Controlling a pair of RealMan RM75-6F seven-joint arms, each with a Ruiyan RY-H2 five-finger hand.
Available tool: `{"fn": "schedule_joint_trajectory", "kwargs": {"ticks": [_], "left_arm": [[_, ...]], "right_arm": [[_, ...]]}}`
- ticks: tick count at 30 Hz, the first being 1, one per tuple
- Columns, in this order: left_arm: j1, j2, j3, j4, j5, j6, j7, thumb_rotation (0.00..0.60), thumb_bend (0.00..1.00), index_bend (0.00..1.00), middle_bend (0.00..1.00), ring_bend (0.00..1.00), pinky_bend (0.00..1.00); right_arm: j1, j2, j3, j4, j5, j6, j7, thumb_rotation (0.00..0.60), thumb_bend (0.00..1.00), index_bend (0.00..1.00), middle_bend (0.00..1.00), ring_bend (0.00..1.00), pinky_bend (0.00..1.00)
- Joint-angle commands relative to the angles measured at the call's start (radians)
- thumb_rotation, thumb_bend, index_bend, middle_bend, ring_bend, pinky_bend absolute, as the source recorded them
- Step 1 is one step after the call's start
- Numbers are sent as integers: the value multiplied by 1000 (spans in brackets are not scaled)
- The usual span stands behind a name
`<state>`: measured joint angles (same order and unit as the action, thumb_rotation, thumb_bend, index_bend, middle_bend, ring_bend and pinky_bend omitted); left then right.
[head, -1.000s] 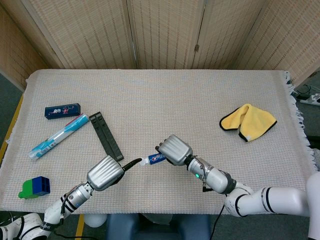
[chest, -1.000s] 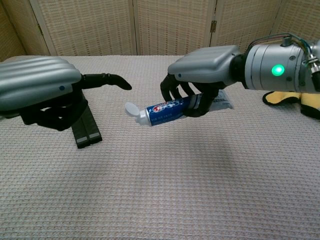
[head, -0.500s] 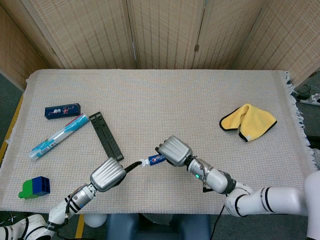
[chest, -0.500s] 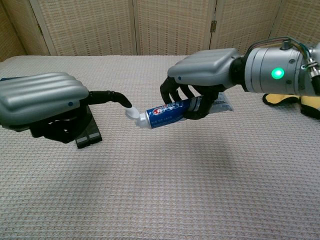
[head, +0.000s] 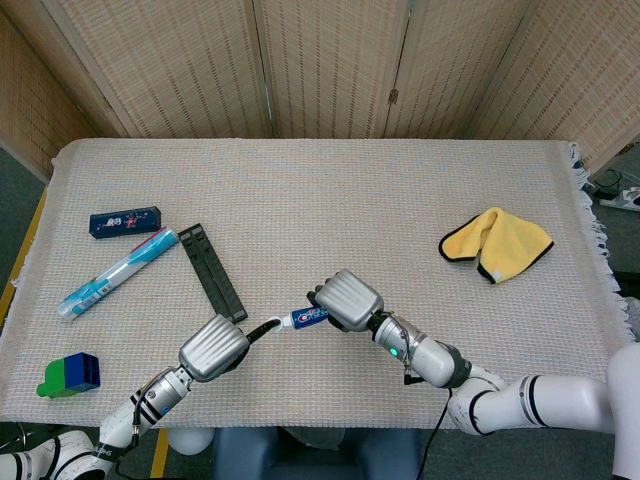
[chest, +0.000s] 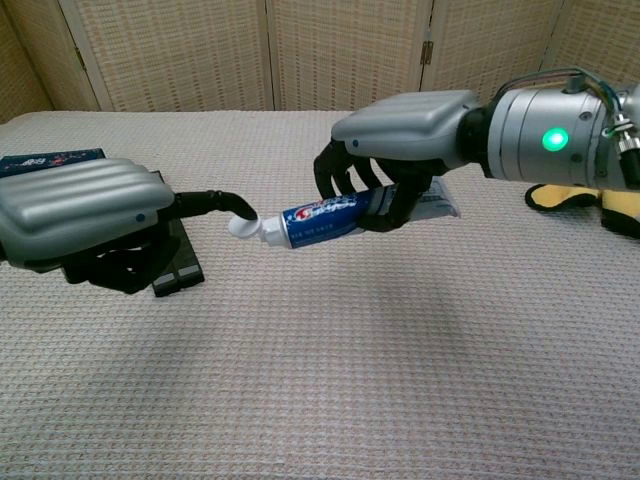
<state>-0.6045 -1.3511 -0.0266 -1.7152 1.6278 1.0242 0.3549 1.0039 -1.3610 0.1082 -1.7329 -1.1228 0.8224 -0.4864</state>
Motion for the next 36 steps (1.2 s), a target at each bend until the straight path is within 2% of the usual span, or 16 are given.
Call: {"fn": "schedule_joint_trajectory", "kwargs": {"ticks": [1,8,12,15,16,18,20,22,24,26,28,31,36], "left_arm": [[5,-4,4,8,-4,10,-9,600,869,167,994,921,878],[17,-5,11,6,-12,38,-49,600,869,160,994,912,878],[35,8,-4,-5,-27,86,-124,600,843,138,958,853,853],[56,29,-21,-14,-41,137,-226,600,748,118,767,691,794],[62,38,-28,-21,-48,150,-264,600,687,114,683,625,763],[76,61,-44,-39,-68,178,-361,600,547,111,533,505,669],[88,87,-63,-62,-89,202,-465,600,419,111,399,375,525],[98,105,-81,-77,-102,224,-546,600,365,111,303,277,413],[107,123,-94,-94,-110,241,-632,586,353,110,236,210,335],[111,147,-98,-119,-118,235,-728,493,350,109,178,149,231],[110,167,-98,-137,-115,224,-804,332,325,106,127,99,112],[107,183,-94,-139,-100,212,-862,193,264,102,99,65,23],[107,147,-99,-135,-83,234,-882,81,202,87,70,34,0]], "right_arm": [[-14,1,5,5,-28,9,40,600,607,686,561,681,569],[-36,5,12,13,-67,21,118,600,607,687,561,678,570],[-54,8,10,18,-70,29,148,600,607,687,561,681,569],[-76,10,15,24,-71,43,200,600,608,687,561,682,569],[-83,9,16,27,-73,48,218,600,607,687,561,685,569],[-100,4,21,30,-81,57,271,600,607,687,561,689,569],[-116,-4,21,33,-93,60,324,600,607,687,561,688,569],[-128,-16,20,38,-107,66,363,600,607,687,561,686,569],[-140,-31,16,39,-120,70,399,600,607,687,560,686,569],[-150,-46,16,36,-131,71,440,600,607,687,561,686,570],[-159,-62,16,36,-142,76,471,600,607,687,561,684,570],[-171,-86,21,35,-155,79,531,600,607,687,561,686,570],[-183,-131,34,45,-169,83,614,600,607,686,561,692,582]]}}
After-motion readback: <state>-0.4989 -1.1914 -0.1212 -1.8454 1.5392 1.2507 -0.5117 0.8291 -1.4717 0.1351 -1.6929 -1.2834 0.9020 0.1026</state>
